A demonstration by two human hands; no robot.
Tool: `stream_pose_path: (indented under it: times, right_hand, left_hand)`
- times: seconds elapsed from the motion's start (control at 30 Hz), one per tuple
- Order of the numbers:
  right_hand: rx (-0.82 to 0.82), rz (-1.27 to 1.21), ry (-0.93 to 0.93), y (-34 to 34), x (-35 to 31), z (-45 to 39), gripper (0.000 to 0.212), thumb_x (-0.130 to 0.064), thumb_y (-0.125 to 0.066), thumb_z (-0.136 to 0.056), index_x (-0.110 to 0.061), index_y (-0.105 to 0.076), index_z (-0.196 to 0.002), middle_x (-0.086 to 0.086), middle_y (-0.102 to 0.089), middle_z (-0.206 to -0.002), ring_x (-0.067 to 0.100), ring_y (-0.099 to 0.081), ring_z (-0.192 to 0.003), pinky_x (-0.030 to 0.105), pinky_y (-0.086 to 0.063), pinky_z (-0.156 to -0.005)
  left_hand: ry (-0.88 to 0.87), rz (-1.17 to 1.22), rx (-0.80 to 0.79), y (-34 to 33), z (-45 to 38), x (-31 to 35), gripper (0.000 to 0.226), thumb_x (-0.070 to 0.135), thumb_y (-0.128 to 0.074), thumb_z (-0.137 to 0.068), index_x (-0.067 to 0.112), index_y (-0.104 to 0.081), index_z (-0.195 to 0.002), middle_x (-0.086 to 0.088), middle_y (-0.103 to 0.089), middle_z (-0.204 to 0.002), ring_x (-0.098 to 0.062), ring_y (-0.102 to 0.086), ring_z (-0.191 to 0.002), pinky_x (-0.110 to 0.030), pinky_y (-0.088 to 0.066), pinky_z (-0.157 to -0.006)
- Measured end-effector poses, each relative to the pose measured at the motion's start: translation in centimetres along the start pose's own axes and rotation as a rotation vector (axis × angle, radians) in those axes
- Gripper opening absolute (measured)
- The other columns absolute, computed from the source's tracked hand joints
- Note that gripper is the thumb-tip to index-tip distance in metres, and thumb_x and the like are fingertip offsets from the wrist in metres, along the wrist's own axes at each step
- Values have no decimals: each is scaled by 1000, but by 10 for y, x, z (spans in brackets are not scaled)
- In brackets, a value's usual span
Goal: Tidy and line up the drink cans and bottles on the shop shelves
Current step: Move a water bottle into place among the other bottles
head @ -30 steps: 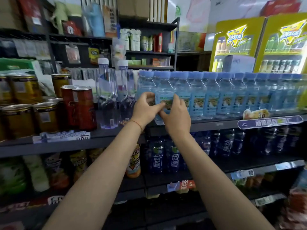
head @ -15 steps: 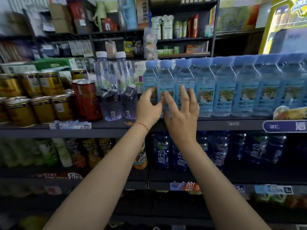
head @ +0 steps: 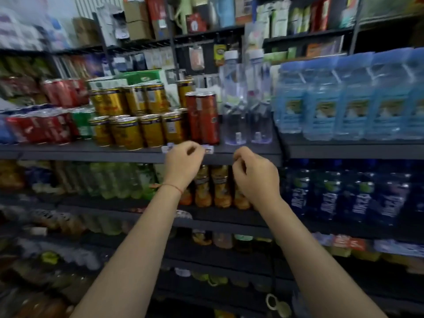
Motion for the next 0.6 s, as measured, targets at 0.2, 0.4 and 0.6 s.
stream_pose_path:
  times: [0.2, 0.4, 0.6]
  right_hand:
    - [-287, -338, -125, -153, -174, 18, 11, -15, -57, -93, -18, -67, -92, -3, -65, -71, 16, -61, -63, 35, -51, -57]
    - [-497, -794, -382, -296, -354, 29, 25, -4, -48, -95, -16, -67, -85, 4, -66, -62, 14, -61, -53, 31, -50, -50]
    - [-583, -896, -402, -418, -465, 18, 26, -6, -49, -96, -16, -69, -84, 11, -68, -70, 21, -62, -59, 37, -50, -57]
  left_hand:
    - [139, -157, -209, 162, 32, -162, 20, 30, -58, -96, 21, -74, -87, 6, -73, -87, -11, -67, -78, -34, -54, -77]
    - [265, -32, -54, 347, 43, -286, 20, 30, -54, -99, 25, -72, -91, 9, -71, -89, -10, -66, -81, -28, -54, -72]
    - [291, 71, 80, 483, 10, -372, 21, 22, -52, -101, 16, -72, -95, -4, -72, -75, -14, -67, -58, -26, -55, -57]
Point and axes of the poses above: each hand's wrist, its own z-axis away from the middle knuckle, its own y-axis out of the back of the hand, x = y × z, the point moved 8 cm from there along -z, towards the middle knuckle
